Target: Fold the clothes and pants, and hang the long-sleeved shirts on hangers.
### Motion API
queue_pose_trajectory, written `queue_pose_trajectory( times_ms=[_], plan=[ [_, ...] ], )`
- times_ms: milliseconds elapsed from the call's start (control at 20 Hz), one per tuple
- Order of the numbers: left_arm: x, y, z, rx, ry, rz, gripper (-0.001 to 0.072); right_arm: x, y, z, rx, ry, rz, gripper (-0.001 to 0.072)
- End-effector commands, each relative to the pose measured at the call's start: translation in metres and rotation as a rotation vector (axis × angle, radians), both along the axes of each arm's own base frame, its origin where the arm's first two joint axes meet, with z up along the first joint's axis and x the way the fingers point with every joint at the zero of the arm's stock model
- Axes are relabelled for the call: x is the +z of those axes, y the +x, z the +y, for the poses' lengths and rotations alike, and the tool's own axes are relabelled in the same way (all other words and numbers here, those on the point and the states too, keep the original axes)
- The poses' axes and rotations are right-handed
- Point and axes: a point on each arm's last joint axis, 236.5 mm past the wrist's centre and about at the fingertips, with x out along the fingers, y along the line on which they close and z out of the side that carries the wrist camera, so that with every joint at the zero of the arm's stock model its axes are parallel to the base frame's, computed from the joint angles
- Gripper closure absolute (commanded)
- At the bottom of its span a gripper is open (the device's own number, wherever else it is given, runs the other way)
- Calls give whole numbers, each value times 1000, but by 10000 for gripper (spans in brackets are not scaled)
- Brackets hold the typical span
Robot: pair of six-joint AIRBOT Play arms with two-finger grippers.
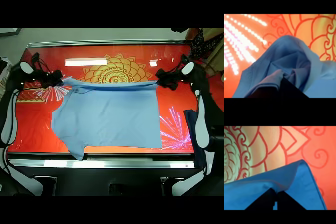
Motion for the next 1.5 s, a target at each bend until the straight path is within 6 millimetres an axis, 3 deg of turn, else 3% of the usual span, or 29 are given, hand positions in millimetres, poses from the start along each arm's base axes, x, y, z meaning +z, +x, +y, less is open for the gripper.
queue_pose_trajectory(
  times_ms=[0, 50, 150, 200, 300, 400, 550, 700, 850, 1000, 1200, 1450],
  plan=[
    [-22, 2, -4, 1, -27, 36, 670, -23, 10, 12, -35, 87, 15, 557],
    [-14, 3, 2, 6, -27, 31, 606, -19, 8, 11, -15, 85, 18, 455],
    [10, 0, 24, 11, -28, 32, 382, -2, -7, 5, 68, 77, 33, 306],
    [25, -6, 37, -11, -14, 31, 304, 12, -19, -7, 110, 66, 39, 225],
    [48, -27, 64, -55, 13, 51, 297, 36, -54, -39, 200, 18, 76, 225],
    [62, -61, 85, -90, 22, 112, 297, 53, -96, -73, 248, 9, 128, 225],
    [71, -109, 110, -39, -4, 195, 297, 50, -156, -103, 204, 74, 193, 225],
    [71, -159, 118, 30, -27, 232, 298, 17, -225, -96, 149, 153, 278, 225],
    [65, -206, 110, 93, -43, 242, 298, -24, -284, -66, 172, 202, 362, 238],
    [56, -241, 96, 124, -47, 239, 298, -55, -330, -40, 208, 270, 456, 240],
    [44, -271, 83, 130, -56, 260, 298, -79, -356, -26, 216, 298, 506, 240],
    [40, -276, 81, 130, -59, 268, 298, -90, -357, -15, 193, 331, 476, 241]
  ],
)
